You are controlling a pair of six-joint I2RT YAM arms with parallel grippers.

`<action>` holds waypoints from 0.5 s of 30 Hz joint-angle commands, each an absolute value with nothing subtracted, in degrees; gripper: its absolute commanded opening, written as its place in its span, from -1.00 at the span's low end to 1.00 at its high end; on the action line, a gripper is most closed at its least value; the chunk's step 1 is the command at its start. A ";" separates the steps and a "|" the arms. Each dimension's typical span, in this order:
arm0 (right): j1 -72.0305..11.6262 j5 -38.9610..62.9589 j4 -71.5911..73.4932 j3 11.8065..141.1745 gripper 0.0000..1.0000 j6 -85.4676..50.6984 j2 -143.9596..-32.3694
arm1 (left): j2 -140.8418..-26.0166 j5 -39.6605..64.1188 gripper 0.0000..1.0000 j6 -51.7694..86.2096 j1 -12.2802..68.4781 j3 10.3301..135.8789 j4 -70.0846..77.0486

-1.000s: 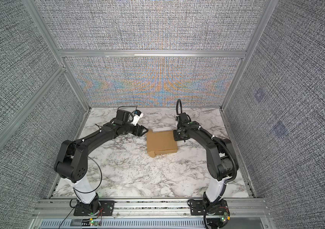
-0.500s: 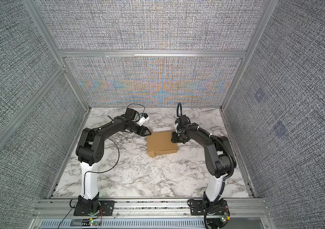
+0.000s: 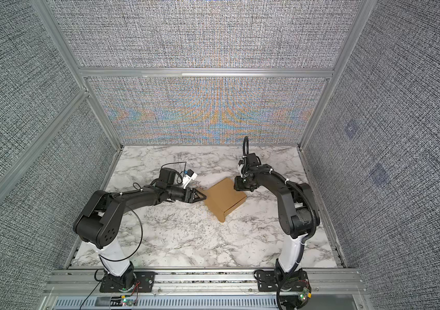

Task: Assemble paper box
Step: Rotate the paper box at the center of the table.

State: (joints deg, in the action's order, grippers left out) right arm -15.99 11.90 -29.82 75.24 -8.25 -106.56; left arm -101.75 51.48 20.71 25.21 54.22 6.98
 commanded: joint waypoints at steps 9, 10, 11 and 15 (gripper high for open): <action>-32.27 -6.51 -30.72 70.07 0.03 -7.14 -88.39 | -90.86 35.46 0.83 17.54 19.65 48.56 7.28; -33.52 -7.03 -29.96 69.39 0.03 -7.87 -87.71 | -90.72 35.17 0.83 16.83 18.82 48.62 7.12; -34.30 -7.80 -29.03 68.27 0.03 -9.14 -87.17 | -90.69 35.00 0.84 16.09 17.94 48.69 7.21; -34.54 -9.89 -24.98 66.46 -0.04 -9.27 -89.12 | -91.48 33.51 0.84 16.36 15.92 49.38 6.33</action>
